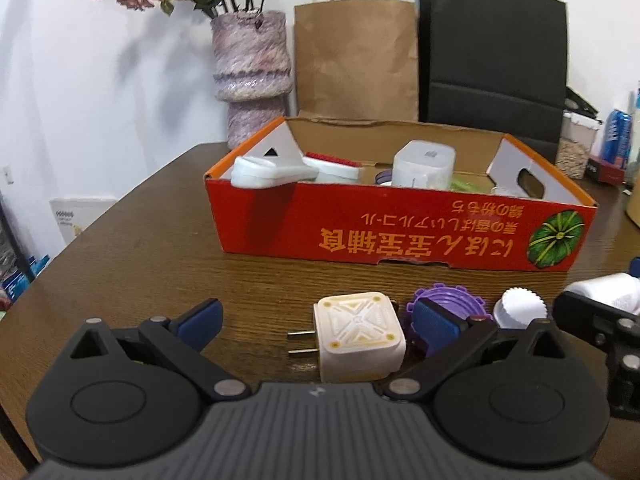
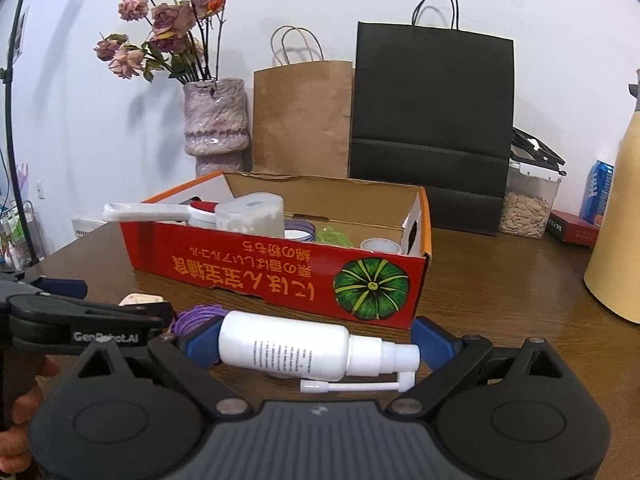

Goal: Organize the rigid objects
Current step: 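Grasp the white spray bottle with the right gripper while the left gripper grasps the white plug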

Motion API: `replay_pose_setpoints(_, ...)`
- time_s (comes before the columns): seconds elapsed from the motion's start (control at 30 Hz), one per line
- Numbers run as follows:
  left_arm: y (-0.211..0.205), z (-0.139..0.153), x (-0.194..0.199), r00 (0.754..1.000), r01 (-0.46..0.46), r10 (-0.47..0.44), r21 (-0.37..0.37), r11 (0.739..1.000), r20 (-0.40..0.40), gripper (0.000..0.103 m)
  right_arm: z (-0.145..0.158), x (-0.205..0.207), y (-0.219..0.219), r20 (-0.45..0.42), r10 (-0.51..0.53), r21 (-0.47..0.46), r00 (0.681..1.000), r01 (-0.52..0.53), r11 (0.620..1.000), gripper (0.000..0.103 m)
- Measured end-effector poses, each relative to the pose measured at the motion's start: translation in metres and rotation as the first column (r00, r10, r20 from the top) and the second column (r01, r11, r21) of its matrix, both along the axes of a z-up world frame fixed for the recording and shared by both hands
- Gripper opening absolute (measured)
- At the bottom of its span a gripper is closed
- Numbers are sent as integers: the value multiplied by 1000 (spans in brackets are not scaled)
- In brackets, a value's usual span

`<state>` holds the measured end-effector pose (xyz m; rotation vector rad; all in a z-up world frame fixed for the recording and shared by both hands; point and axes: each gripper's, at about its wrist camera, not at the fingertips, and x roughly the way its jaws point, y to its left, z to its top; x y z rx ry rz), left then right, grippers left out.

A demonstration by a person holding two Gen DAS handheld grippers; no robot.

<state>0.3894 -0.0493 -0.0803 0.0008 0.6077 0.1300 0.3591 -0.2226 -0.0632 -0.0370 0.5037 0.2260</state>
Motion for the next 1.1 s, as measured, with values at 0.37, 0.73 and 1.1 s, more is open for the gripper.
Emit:
replay_pose_setpoints(0.37,6,-7,10,997,-58,57,-23,998,-42,103,-2,2,1,-10,-7,-5,1000,6,1000,97)
replay_pose_setpoints(0.73,1,-12,16,997,-20,17,-45,999,-69,68,-4,2,2,-15,-5,-11,1000,5,1000,97)
replay_pose_setpoints(1.1,-1,-3,5,999,23,-24,-32,999,-33,68,-2,-1,3,1,-1,-9,1000,1,1000,97)
